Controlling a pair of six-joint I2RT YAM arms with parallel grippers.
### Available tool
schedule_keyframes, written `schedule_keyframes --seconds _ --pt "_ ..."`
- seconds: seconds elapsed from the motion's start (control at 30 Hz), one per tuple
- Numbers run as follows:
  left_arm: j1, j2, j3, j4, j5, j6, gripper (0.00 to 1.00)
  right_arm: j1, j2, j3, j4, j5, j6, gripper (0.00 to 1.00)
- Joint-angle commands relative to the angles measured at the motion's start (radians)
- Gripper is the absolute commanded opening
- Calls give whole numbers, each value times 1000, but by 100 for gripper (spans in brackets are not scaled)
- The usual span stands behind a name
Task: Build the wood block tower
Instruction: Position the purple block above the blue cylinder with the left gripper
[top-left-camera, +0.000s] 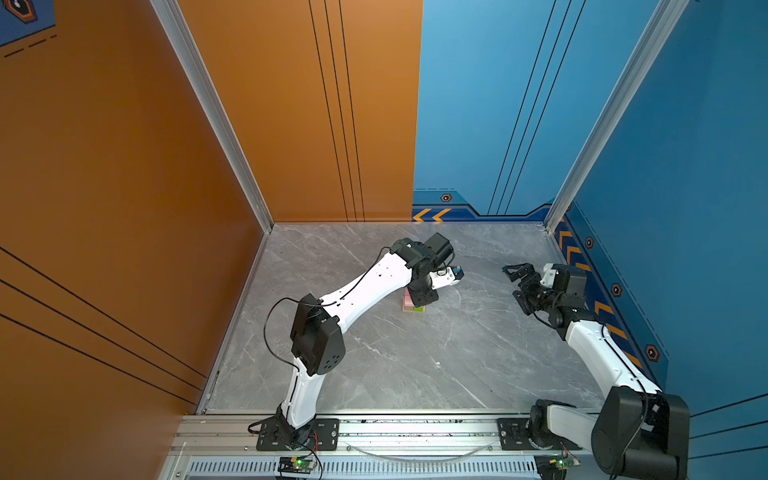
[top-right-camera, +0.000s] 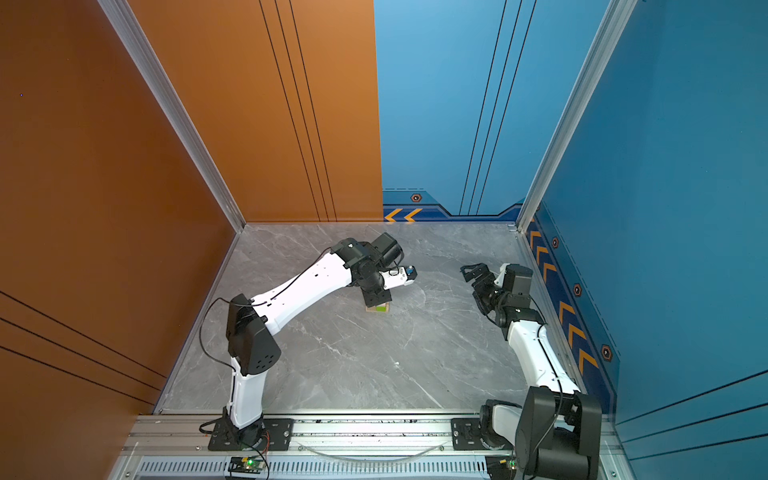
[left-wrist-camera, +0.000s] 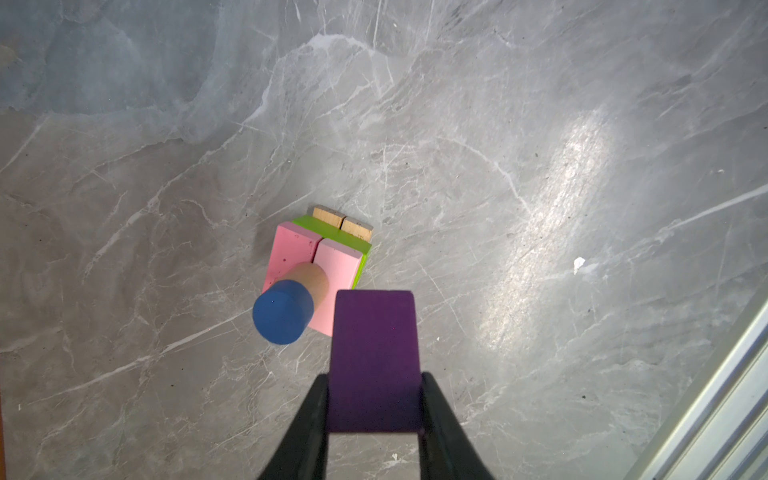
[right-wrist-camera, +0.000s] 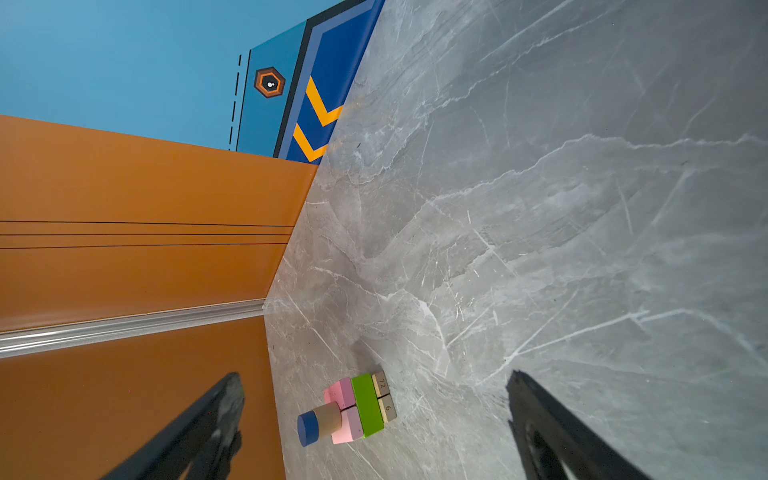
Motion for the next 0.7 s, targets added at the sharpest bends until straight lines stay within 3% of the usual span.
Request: schedule_keyframes --seconds 0.0,0.67 --pt "27 -23 23 -63 55 67 9 13 12 39 -16 27 -9 100" --pt "108 66 149 -145 164 190 8 69 19 109 -137 101 -54 100"
